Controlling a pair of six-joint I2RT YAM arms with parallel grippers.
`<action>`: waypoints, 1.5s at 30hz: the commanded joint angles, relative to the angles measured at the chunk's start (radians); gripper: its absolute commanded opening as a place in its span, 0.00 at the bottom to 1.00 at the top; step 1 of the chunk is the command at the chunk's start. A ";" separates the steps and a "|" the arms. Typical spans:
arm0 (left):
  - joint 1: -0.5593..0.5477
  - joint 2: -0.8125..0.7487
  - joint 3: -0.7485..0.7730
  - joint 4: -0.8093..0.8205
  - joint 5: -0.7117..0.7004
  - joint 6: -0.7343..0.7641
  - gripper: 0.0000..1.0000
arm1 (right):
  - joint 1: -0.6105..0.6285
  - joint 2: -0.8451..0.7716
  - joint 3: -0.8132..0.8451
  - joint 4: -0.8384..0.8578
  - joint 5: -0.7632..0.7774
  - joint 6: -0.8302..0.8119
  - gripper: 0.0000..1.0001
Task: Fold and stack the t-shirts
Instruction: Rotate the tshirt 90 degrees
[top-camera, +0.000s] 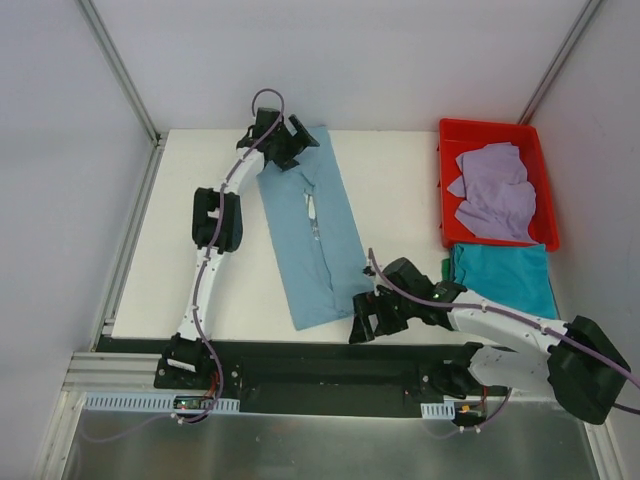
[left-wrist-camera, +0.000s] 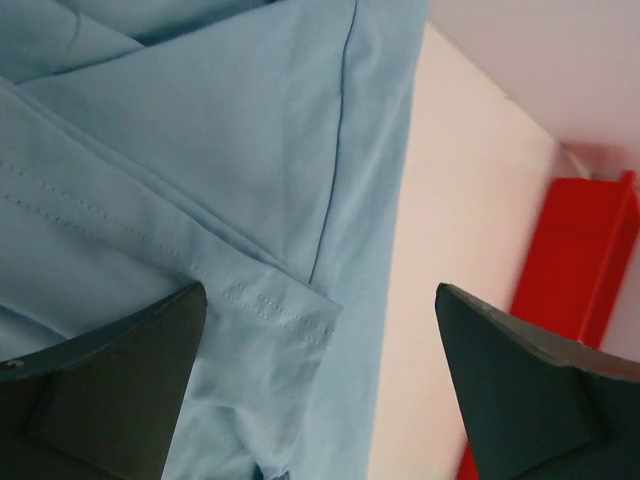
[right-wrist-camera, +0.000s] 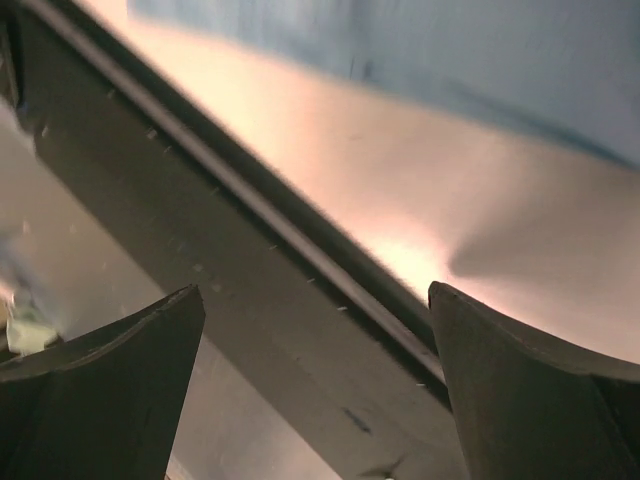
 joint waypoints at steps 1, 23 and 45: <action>-0.049 0.154 0.287 -0.009 0.224 -0.059 0.99 | 0.096 -0.009 0.084 0.060 -0.049 -0.003 0.96; -0.152 -0.921 -0.907 0.106 0.013 0.209 0.99 | 0.000 -0.251 0.020 0.004 0.451 0.153 0.96; -0.492 -1.538 -1.867 -0.030 -0.176 -0.145 0.95 | -0.046 -0.015 -0.029 0.110 0.257 0.290 0.87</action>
